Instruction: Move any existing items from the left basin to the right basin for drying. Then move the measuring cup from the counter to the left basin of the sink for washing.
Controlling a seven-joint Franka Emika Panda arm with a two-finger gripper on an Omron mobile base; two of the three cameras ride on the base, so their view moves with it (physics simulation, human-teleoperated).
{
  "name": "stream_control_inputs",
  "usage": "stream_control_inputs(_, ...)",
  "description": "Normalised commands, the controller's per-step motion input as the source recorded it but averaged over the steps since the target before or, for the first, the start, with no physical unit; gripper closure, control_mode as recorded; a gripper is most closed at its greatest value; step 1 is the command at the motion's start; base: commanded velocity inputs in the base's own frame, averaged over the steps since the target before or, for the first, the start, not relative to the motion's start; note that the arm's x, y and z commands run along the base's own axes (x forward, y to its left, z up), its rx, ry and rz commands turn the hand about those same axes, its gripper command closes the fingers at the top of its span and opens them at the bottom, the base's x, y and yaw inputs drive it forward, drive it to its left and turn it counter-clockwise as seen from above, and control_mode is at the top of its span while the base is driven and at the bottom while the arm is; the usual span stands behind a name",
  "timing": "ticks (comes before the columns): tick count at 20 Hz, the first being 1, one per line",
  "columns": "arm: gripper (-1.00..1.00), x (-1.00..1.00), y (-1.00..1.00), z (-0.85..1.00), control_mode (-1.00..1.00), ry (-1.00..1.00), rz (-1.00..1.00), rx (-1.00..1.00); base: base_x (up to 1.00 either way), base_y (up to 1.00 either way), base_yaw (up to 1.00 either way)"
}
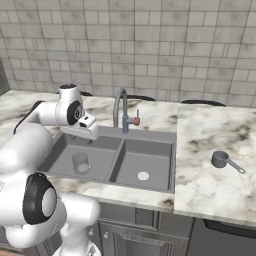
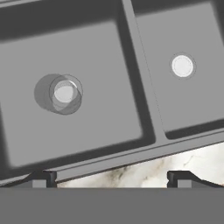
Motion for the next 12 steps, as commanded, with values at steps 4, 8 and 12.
stream_control_inputs(4,-1.00,0.29,0.01,0.00,-1.00,0.04,-0.03,0.00,0.00,0.00,0.00)
stream_control_inputs(8,-1.00,0.31,0.07,0.00,-1.00,0.05,-0.03,0.00,0.00,0.00,0.00)
stream_control_inputs(12,-1.00,0.30,0.12,-0.01,-1.00,0.08,-0.03,0.00,0.00,0.00,0.00)
